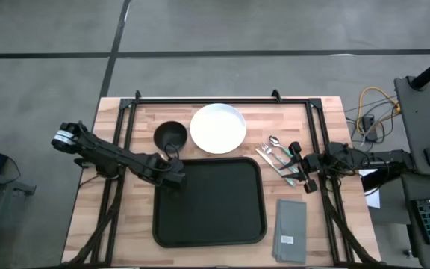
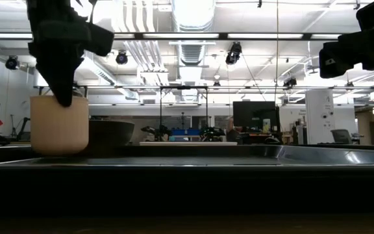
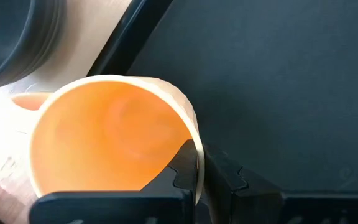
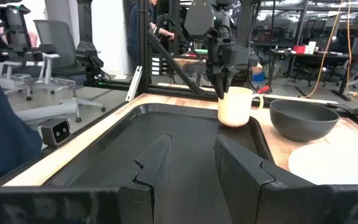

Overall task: Set up tray
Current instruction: Put the orange mug into the black table tray

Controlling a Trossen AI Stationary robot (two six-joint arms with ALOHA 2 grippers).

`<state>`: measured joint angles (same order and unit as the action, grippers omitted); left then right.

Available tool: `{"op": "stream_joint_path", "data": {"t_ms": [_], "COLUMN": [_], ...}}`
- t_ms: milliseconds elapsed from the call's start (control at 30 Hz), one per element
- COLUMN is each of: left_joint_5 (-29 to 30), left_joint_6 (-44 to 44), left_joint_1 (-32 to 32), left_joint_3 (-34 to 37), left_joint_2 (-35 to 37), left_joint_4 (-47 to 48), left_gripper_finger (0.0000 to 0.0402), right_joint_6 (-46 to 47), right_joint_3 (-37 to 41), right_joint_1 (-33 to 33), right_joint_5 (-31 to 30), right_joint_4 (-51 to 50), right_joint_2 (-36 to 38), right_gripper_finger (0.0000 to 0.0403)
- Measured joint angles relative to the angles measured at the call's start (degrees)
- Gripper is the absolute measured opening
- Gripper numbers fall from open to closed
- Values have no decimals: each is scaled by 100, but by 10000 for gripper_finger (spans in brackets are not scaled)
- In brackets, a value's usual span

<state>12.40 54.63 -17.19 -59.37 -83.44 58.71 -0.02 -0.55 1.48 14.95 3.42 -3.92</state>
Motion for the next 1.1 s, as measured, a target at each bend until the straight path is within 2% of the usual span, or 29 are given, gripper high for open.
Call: {"op": "stream_joint_path", "data": {"t_ms": [533,867,1100], "left_joint_5": [-9,3,1], "left_joint_6": [-343,-384,-423], "left_joint_1": [85,155,155], "left_joint_3": [139,139,139], "left_joint_2": [2,-4,27], "left_joint_4": [-109,-70,-45], "left_gripper_finger": [3,36,79], "right_joint_6": [1,1,0], "right_joint_3": [1,1,1], "right_joint_1": [0,-2,-2], "right_joint_5": [0,-1,0], "right_joint_4": [2,2,2], "right_joint_2": [0,0,0], "right_gripper_finger": [112,112,112]}}
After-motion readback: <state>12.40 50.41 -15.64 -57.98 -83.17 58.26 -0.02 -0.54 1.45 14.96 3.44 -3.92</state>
